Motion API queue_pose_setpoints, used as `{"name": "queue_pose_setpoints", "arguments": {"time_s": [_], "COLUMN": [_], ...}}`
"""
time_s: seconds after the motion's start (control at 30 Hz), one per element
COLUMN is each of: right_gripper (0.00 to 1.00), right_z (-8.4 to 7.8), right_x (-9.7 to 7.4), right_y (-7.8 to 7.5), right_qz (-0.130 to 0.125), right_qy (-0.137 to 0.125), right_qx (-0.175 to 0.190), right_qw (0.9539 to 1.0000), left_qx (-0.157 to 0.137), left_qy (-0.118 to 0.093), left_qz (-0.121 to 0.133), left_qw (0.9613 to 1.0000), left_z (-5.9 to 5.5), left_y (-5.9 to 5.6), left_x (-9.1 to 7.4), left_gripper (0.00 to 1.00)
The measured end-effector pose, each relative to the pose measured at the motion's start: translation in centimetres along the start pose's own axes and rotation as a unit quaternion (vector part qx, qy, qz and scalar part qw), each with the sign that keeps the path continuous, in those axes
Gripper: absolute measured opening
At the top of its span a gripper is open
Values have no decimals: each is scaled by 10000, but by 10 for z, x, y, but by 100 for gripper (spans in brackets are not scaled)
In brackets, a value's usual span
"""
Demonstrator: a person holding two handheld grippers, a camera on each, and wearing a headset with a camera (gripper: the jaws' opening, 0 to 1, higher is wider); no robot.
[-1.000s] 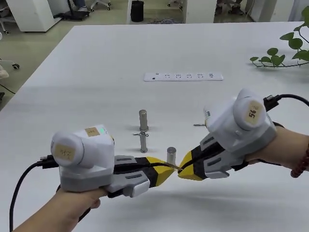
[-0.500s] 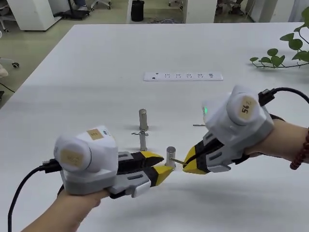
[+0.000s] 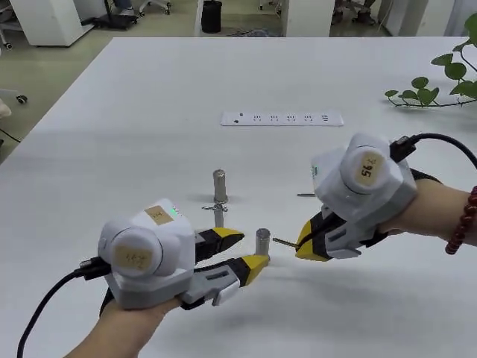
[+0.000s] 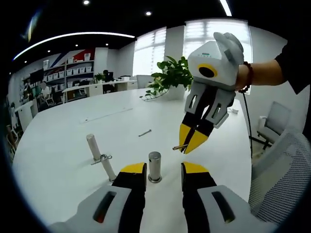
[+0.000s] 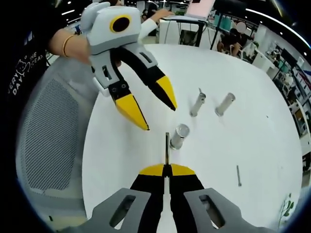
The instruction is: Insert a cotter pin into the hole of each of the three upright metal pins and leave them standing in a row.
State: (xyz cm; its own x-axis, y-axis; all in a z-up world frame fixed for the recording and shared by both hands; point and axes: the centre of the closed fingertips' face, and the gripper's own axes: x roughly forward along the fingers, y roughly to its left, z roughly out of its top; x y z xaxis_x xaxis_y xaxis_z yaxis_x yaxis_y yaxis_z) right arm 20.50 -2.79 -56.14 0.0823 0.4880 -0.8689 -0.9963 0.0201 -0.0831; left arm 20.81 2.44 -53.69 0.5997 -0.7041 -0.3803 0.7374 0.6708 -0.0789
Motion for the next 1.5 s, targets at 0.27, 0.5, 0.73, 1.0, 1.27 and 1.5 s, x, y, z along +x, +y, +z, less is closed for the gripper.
{"name": "queue_pose_setpoints", "arguments": {"time_s": [0.27, 0.5, 0.73, 1.0, 1.27, 1.5], "right_gripper": [0, 0, 0, 0, 0, 0], "right_z": [-7, -11, -13, -15, -14, -9], "right_x": [4, 7, 13, 17, 20, 22], "right_y": [-8, -14, -17, -21, -21, -21], "right_qz": [-30, -10, 20, 23, 74, 97], "right_qy": [200, 357, 468, 569, 595, 599], "right_qx": [22, 1, -83, -105, -119, -191], "right_qw": [9998, 9994, 9989, 9983, 9981, 9980], "left_qx": [7, 83, 112, 9, -87, -105], "left_qy": [108, 189, 283, 364, 384, 448], "left_qz": [176, 215, 298, 341, 349, 439], "left_qw": [9998, 9996, 9991, 9988, 9986, 9980], "left_z": [-9, -14, -18, -24, -25, -29], "left_y": [6, 7, 11, 14, 13, 15], "left_x": [11, 21, 30, 38, 46, 46], "left_gripper": [28, 27, 23, 20, 17, 11]}}
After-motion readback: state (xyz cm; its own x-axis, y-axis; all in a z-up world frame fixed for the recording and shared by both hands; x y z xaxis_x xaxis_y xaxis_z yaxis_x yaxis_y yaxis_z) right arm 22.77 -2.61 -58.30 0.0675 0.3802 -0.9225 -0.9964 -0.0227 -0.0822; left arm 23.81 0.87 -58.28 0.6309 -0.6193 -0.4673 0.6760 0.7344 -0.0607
